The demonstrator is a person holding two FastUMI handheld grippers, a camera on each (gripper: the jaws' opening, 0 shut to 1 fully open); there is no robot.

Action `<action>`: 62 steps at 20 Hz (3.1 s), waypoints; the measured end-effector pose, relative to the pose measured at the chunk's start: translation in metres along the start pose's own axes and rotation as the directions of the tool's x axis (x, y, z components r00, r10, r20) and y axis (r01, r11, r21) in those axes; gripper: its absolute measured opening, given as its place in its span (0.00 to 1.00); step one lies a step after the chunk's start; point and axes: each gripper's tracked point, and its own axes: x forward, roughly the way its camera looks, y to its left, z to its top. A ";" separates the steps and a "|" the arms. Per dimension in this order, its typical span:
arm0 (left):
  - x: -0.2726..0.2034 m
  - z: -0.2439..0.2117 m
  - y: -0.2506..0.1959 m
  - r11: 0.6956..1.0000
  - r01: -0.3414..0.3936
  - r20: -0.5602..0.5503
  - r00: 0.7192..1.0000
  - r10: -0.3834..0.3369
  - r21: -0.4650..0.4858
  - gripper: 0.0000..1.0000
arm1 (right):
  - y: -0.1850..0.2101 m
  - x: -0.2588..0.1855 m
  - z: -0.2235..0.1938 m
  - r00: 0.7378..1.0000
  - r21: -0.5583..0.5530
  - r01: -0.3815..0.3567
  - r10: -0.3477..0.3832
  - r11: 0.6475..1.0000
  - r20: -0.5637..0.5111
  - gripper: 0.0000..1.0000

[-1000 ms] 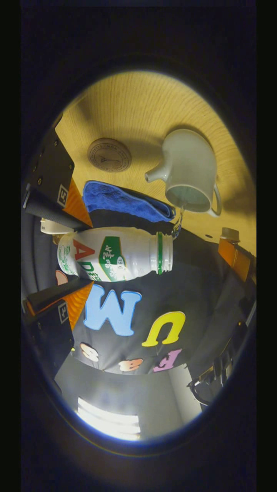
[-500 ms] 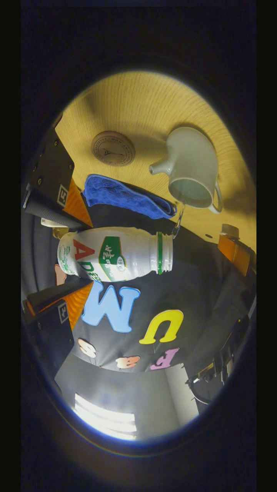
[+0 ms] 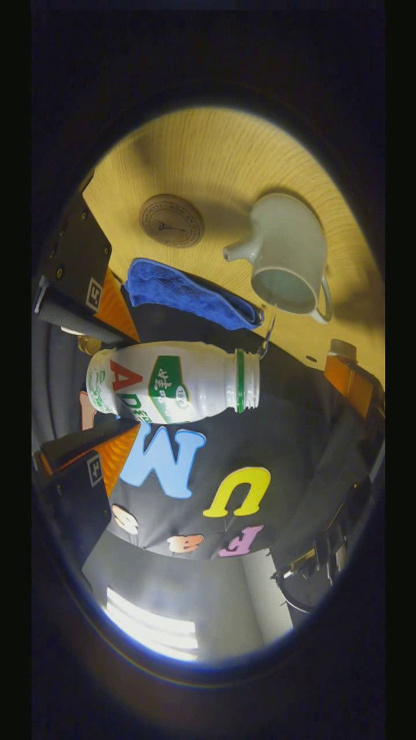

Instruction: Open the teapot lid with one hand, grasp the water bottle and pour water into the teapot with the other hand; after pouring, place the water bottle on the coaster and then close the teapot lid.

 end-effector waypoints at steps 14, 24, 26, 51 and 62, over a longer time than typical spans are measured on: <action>-0.001 -0.001 -0.002 1.000 0.006 -0.003 1.000 -0.006 0.002 0.20 | -0.007 0.002 0.007 0.999 -0.065 -0.002 0.004 0.998 0.037 0.74; -0.001 0.000 -0.002 1.000 0.008 -0.004 1.000 -0.008 0.003 0.17 | -0.011 0.003 0.014 0.997 -0.124 -0.001 0.010 0.992 0.071 0.74; -0.001 -0.001 -0.002 1.000 0.007 -0.004 1.000 -0.007 0.002 0.17 | -0.010 0.002 0.016 0.997 -0.137 -0.003 0.013 0.991 0.077 0.74; 0.000 -0.004 0.000 1.000 0.002 -0.018 1.000 -0.001 0.007 0.20 | -0.007 0.005 0.027 0.994 -0.249 0.004 0.023 0.968 0.104 0.74; 0.000 -0.004 0.000 1.000 0.010 -0.018 1.000 -0.010 -0.026 0.20 | 0.035 -0.018 0.015 0.987 0.127 -0.158 0.152 0.979 0.051 0.74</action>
